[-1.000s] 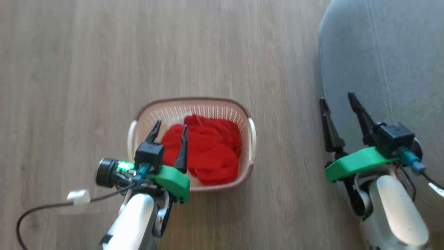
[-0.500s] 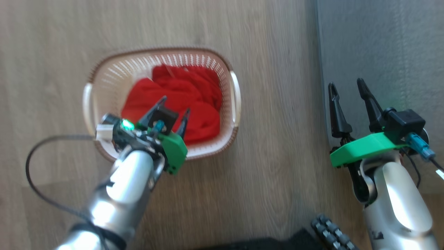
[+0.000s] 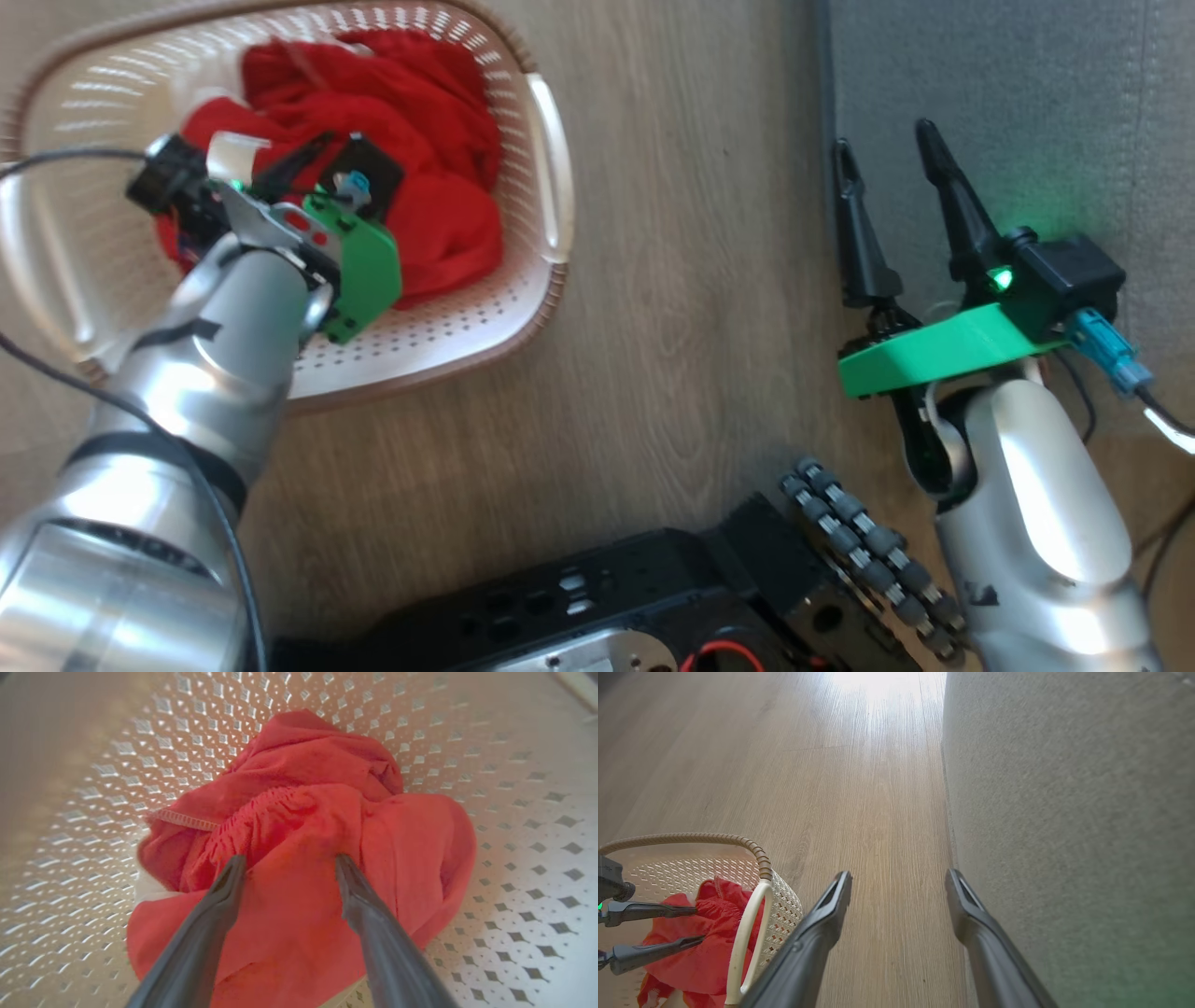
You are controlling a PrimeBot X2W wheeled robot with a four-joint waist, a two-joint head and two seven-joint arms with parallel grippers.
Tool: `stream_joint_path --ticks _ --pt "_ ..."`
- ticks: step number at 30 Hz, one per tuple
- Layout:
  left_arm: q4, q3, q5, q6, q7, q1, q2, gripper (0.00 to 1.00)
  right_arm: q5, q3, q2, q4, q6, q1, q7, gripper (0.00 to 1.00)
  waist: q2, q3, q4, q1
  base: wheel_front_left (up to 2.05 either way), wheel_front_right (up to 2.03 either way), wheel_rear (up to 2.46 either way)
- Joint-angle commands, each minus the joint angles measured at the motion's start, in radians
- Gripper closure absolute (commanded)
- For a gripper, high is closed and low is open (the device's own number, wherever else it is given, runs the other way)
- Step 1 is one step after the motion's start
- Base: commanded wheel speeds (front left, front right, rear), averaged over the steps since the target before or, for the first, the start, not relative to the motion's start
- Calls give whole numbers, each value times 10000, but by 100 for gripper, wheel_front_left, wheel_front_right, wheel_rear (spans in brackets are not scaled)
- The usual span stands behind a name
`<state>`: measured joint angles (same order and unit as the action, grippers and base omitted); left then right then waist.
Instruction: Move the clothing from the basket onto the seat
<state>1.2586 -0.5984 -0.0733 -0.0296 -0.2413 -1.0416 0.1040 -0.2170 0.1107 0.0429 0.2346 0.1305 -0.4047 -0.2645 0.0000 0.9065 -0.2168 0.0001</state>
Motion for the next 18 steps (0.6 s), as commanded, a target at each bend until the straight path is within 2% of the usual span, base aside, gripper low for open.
stream_joint_path --ticks 1,3,10,11,12,18 --pt "64 -2 -106 -126 219 -78 332 0 -210 83 90 244 2 330 27 0 0 466 -411 -1 0 0 0" --pt "188 -153 -192 -257 528 -411 483 0 -327 270 81 226 2 239 27 0 0 687 -575 -1 0 0 0" --pt "296 -459 -240 -540 1480 -637 414 0 -390 440 76 157 2 319 27 0 0 849 -570 -1 0 0 0" --pt "303 -412 -145 -589 1697 -613 398 85 -383 449 76 149 2 325 27 0 0 858 -560 -1 0 0 0" --pt "308 -374 -53 -650 1895 -581 392 100 -380 462 76 138 2 331 27 0 0 861 -554 -1 0 0 0" --pt "317 -170 329 -529 1936 -425 446 100 -363 512 75 109 2 234 27 0 0 792 -525 -1 0 0 0"
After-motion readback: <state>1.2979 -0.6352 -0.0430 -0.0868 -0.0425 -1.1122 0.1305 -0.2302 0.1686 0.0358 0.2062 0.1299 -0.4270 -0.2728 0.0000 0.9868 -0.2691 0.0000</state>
